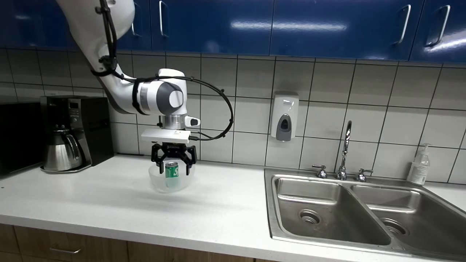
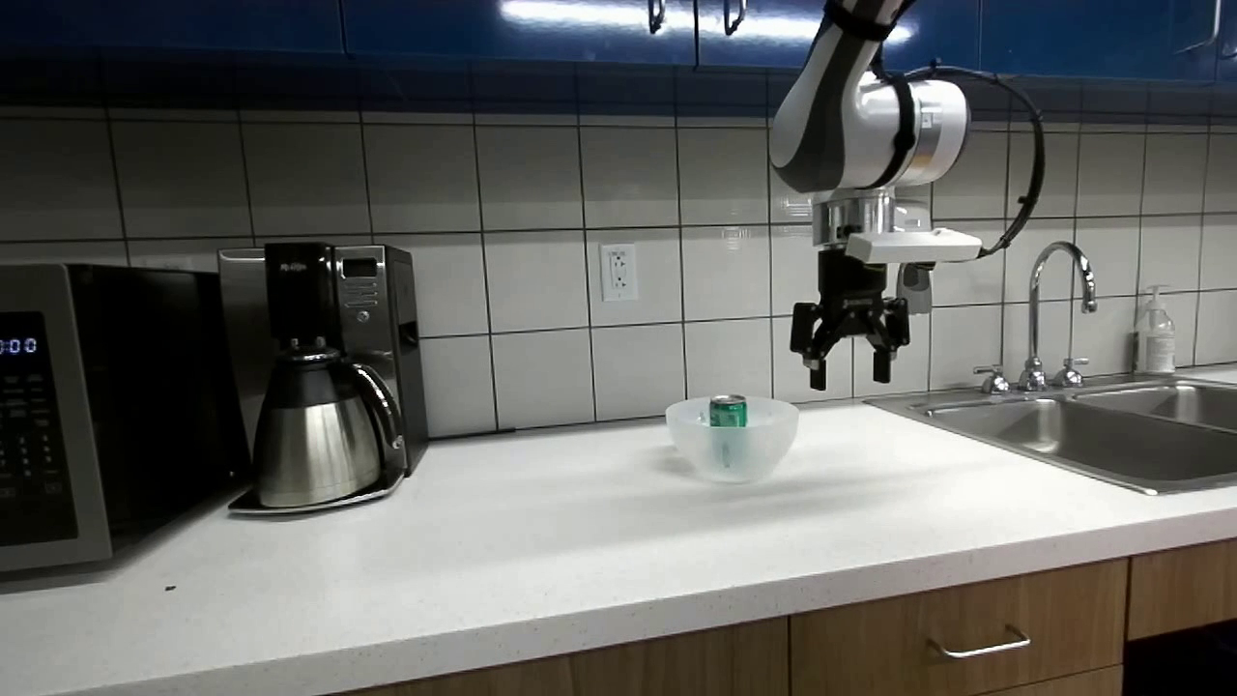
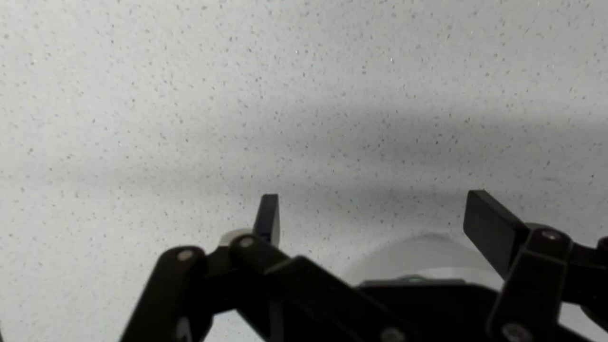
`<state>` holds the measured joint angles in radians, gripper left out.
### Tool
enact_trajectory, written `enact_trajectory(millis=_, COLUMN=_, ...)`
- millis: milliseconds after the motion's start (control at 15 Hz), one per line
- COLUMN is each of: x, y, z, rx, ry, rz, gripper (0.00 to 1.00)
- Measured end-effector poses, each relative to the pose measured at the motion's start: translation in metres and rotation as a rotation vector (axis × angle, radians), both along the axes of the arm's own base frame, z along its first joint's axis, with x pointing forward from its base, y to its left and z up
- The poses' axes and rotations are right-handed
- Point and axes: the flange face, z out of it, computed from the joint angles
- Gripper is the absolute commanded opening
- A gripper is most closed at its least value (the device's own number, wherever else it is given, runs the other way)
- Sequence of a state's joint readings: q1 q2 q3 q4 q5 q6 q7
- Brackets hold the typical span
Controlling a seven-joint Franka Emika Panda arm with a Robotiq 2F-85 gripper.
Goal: Remove the green can from the bowl.
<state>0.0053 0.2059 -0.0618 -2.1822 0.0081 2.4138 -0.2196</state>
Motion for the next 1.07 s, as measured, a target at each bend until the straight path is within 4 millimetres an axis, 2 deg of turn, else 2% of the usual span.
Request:
enact_trajectory(millis=533, x=0.072, y=0.028, z=-0.02, rx=0.009, ry=-0.038, rz=0.027, gripper=1.0)
enact_trajectory(millis=1067, x=0.119, y=0.049, z=-0.031, rx=0.032, ry=-0.054, rz=0.049, gripper=1.0)
